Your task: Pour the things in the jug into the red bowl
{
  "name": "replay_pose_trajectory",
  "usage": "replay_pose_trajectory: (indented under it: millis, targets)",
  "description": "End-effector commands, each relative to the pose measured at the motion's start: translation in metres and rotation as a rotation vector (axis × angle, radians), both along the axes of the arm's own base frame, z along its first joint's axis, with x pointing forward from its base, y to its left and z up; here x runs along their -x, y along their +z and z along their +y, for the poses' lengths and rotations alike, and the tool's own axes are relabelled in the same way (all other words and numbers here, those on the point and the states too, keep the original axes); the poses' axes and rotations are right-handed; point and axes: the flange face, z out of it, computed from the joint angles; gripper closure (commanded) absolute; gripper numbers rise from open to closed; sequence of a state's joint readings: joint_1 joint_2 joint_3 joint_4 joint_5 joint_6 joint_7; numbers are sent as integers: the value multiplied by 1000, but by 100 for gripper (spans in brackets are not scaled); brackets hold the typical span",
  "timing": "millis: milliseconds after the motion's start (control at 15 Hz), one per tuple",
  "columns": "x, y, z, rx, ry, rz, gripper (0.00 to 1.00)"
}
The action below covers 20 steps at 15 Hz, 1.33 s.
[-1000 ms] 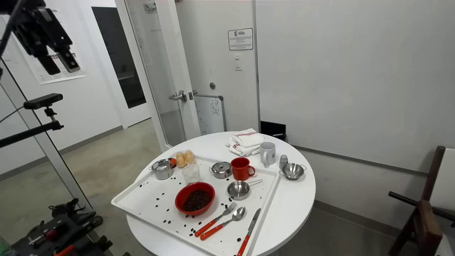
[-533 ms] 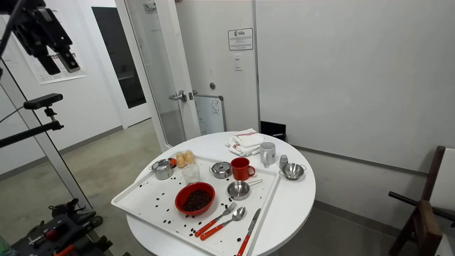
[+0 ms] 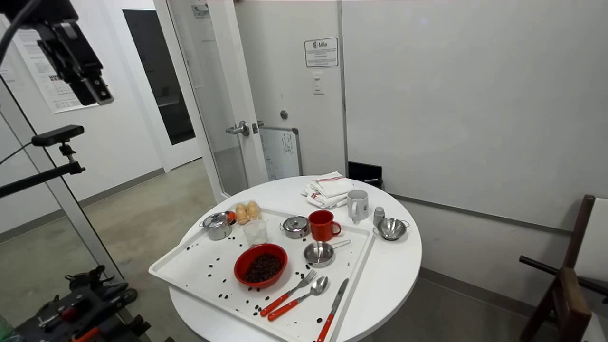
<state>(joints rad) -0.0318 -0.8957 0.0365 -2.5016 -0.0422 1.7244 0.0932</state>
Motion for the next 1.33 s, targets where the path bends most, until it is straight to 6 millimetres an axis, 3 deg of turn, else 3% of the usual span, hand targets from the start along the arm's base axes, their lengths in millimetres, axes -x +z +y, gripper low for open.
replay_pose_trajectory:
  millis: [0, 200, 400, 667, 933, 1067, 1267]
  targets:
    - [-24, -11, 2, 45, -160, 21, 0]
    - [-40, -23, 1, 52, -296, 28, 0]
    - [-51, -29, 9, 73, -303, 26, 0]
    - [-53, -31, 44, 156, -73, 37, 0]
    - [-48, -52, 96, 194, 133, 78, 0]
    - [-60, -73, 116, 258, 145, 62, 0]
    - [-101, -98, 118, 331, 76, 37, 0]
